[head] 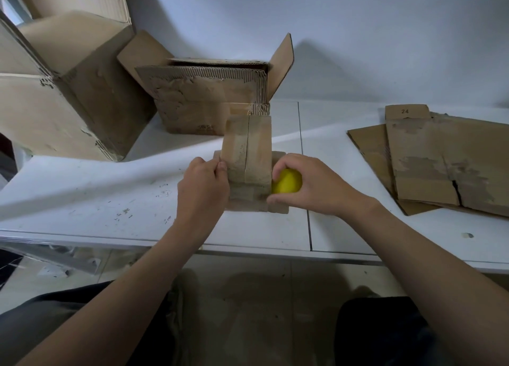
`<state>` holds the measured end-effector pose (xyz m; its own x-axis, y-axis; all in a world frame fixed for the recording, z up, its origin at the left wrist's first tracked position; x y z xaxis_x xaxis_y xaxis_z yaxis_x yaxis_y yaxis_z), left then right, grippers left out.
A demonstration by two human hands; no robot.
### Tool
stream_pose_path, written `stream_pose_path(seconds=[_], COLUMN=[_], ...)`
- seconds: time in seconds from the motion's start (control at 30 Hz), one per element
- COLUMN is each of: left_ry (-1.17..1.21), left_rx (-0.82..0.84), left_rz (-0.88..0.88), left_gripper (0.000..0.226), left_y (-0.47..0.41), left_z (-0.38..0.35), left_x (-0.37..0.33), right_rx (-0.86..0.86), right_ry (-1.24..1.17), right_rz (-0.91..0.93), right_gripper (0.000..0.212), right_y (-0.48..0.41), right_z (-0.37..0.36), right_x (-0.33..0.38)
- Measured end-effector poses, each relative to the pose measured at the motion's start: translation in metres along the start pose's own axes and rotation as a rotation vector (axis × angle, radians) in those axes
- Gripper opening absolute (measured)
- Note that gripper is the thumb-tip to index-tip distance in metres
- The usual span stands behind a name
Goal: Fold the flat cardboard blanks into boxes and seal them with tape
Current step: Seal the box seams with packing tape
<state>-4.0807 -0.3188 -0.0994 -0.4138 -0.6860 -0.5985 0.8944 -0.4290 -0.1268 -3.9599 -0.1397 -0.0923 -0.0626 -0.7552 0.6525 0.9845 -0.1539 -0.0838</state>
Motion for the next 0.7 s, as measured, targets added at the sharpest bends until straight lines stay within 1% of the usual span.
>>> stream_pose_path(seconds=[0.07,0.1,0.17,0.23,0.27,0.37,0.43,0.5,0.6,0.63,0.7], left_ry=[-0.01,-0.012,-0.039,-0.061,-0.059,0.003,0.079,0.198,0.375,0.433,0.571], left_rx=[0.098,0.136,0.172,0.178,0.187,0.194,0.174,0.17,0.149,0.141,0.123], left_rz=[0.016,0.027,0.029,0.0,-0.011,-0.051,-0.102,-0.106,-0.025,0.014,0.098], left_gripper=[0.044,0.053,0.07,0.078,0.077,0.063,0.06,0.059,0.06,0.057,0.039], left_y=[0.004,0.005,0.004,0.002,0.0,-0.002,-0.001,0.001,0.002,0.002,0.004], left_z=[-0.003,-0.004,-0.004,-0.001,0.002,0.007,0.01,0.011,0.014,0.014,0.011], left_x=[-0.005,-0.007,-0.006,-0.005,-0.004,0.001,0.005,0.009,0.018,0.021,0.028], right_rx=[-0.045,-0.076,-0.124,-0.142,-0.142,-0.098,-0.072,-0.07,-0.078,-0.084,-0.099], right_ry=[-0.065,-0.061,0.011,0.107,0.141,0.165,0.153,0.122,0.067,0.052,0.032], right_rz=[-0.051,-0.072,-0.104,-0.113,-0.105,-0.075,-0.062,-0.057,-0.068,-0.069,-0.07], right_gripper=[0.036,0.04,0.051,0.053,0.051,0.044,0.041,0.04,0.038,0.037,0.035], right_y=[-0.001,-0.003,-0.007,-0.01,-0.011,-0.011,-0.01,-0.009,-0.009,-0.009,-0.009], right_z=[0.0,-0.001,-0.005,-0.01,-0.011,-0.01,-0.009,-0.007,-0.004,-0.003,-0.002], right_x=[0.006,0.008,0.011,0.012,0.011,0.01,0.008,0.007,0.006,0.006,0.007])
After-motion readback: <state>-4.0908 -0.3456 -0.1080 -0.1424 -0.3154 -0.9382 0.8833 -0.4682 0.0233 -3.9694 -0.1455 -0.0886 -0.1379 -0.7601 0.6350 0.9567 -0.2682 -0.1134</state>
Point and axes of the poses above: each hand's wrist, its own y-axis away from the middle knuckle, its own z-axis out of the back of the hand, x = y × z, the point moved 3 cm from there along -y, towards the middle knuckle, and after that the axes turned 1 degree about z, right-handed, at the moved point
